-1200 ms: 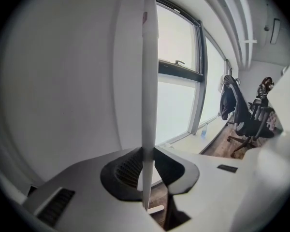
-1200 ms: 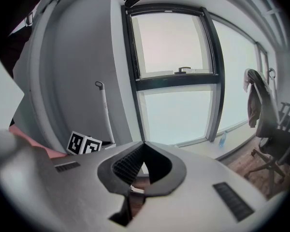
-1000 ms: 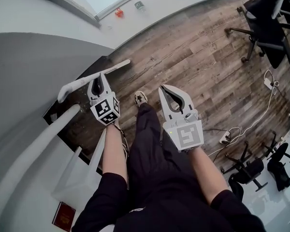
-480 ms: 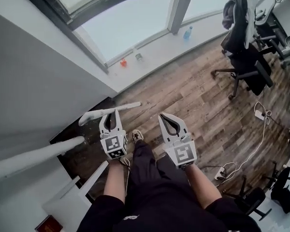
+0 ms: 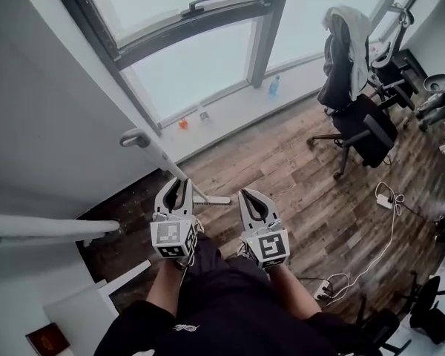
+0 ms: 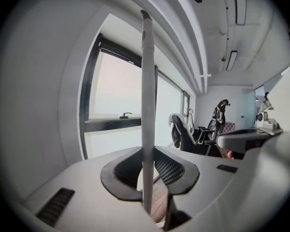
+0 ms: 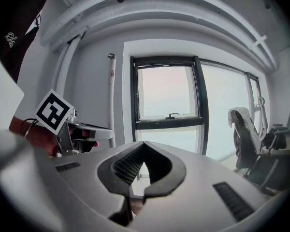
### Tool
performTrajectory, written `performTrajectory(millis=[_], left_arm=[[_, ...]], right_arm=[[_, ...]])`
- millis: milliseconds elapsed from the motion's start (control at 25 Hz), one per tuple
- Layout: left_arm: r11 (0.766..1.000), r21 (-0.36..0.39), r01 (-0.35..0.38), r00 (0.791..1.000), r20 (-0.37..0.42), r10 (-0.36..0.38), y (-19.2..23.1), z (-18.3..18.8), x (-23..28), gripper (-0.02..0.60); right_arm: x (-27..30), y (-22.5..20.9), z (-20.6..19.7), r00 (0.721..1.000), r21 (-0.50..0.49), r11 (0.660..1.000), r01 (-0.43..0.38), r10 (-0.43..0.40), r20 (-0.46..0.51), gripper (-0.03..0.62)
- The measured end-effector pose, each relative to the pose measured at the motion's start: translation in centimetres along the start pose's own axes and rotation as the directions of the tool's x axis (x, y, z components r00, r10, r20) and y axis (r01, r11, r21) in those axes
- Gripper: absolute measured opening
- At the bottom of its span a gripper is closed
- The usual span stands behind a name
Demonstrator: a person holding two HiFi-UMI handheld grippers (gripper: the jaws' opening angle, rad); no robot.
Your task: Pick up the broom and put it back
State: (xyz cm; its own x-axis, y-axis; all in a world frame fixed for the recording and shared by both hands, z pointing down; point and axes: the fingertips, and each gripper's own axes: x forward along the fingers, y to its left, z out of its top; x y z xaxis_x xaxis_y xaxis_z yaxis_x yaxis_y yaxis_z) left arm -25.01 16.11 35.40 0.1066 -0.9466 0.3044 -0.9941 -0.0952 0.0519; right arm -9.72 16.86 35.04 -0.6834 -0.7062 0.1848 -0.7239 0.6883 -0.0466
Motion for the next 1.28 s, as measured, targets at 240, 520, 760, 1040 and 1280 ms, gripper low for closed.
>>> performTrajectory(millis=[240, 520, 760, 1040, 1280], left_arm=[[0.999, -0.001, 0.053, 0.998, 0.046, -0.053, -4.5, 1.3, -1.1, 0.076], [0.996, 0.049, 0.074, 0.995, 0.061, -0.076, -7.7, 1.5, -0.8, 0.077], [0.992, 0.091, 0.083, 0.994, 0.069, -0.089, -9.3, 2.4, -0.7, 0.075], [0.985, 0.108, 0.137, 0.989, 0.039, -0.142, -10.8, 2.2, -0.3, 0.077], [0.984, 0.102, 0.143, 0.989, 0.031, -0.147, -13.3, 2.0, -0.3, 0.077]], right_arm=[[-3.2, -1.5, 1.1, 0.998, -0.001, 0.999, 0.041, -0.041, 0.045, 0.021], [-5.0, -3.1, 1.6, 0.994, -0.008, 0.997, 0.079, -0.078, 0.070, 0.021], [-6.0, -3.8, 1.1, 0.992, -0.007, 0.997, 0.080, -0.079, 0.102, 0.021], [-6.6, -4.1, 1.3, 0.990, 0.009, 0.996, 0.088, -0.088, 0.114, 0.021], [-9.1, -5.3, 0.9, 0.992, -0.020, 0.996, 0.082, -0.080, 0.093, 0.021]])
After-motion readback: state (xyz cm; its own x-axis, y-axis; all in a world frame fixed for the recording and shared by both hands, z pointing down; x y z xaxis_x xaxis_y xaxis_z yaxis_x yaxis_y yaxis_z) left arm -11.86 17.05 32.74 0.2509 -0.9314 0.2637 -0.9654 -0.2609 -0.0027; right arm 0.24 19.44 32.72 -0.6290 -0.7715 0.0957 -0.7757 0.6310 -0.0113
